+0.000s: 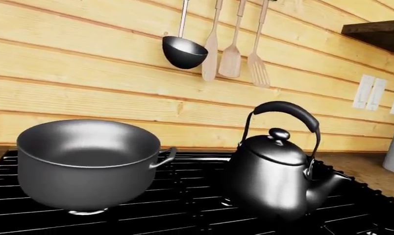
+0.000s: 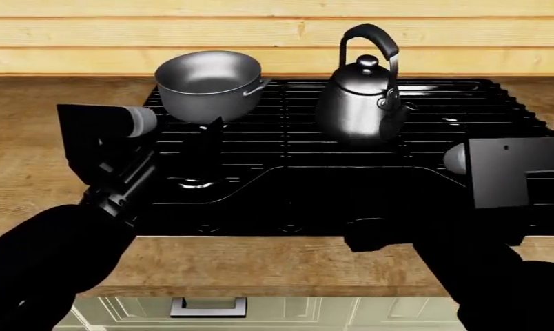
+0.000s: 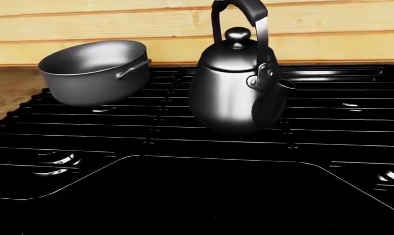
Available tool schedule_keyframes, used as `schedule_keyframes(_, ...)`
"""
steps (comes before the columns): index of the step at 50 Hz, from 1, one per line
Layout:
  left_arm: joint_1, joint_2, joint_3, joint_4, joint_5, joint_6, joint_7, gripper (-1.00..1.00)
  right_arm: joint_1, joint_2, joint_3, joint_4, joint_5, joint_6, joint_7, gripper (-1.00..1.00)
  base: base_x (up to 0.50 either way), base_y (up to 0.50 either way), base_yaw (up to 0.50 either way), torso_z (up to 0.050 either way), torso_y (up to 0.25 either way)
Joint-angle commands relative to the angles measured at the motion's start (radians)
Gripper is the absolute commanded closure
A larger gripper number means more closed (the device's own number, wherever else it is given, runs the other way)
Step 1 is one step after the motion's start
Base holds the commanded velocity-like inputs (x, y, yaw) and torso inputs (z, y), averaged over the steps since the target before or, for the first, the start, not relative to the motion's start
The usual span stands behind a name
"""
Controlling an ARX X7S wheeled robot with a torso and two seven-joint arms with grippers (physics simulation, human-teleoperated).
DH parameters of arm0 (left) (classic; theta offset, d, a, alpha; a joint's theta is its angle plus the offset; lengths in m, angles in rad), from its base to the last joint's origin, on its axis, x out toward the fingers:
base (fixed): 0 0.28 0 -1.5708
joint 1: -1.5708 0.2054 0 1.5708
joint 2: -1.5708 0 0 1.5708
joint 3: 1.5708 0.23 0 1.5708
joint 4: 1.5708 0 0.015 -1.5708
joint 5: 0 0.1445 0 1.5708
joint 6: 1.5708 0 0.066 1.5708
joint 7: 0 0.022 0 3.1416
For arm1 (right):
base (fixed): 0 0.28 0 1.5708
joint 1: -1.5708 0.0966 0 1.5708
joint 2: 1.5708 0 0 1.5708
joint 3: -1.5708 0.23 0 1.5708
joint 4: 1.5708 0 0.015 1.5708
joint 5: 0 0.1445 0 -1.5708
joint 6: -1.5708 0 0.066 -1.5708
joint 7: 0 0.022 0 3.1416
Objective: Pick the kettle from the counter and place it on a stove burner. Then turn the burner on.
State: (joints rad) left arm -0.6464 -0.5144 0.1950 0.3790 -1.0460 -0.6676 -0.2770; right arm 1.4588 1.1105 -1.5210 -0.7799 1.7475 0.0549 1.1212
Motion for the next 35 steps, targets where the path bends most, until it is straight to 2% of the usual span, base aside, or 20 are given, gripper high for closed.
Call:
schedule_keyframes(1, 0.002, 0.002, 0.005, -0.011, 0.003, 0.006, 0.008, -1.00, -0.049, 0.012, -0.024, -0.012, -0.014, -0.009, 0.008, -1.00, 0.00, 0.00, 0.00, 0.000, 0.000)
schedule_keyframes(23, -0.006, 0.010, 0.022, -0.044, 0.020, 0.017, 0.022, -1.00, -0.066, 0.000, -0.038, 0.028, -0.048, 0.014, 0.017, -1.00, 0.00, 0.00, 0.00, 0.000, 0.000)
schedule_keyframes(35, -0.018, 0.015, 0.033, -0.085, 0.035, 0.025, 0.039, -1.00, -0.075, -0.043, -0.049, 0.097, -0.055, 0.034, -0.015, -1.00, 0.00, 0.00, 0.00, 0.000, 0.000)
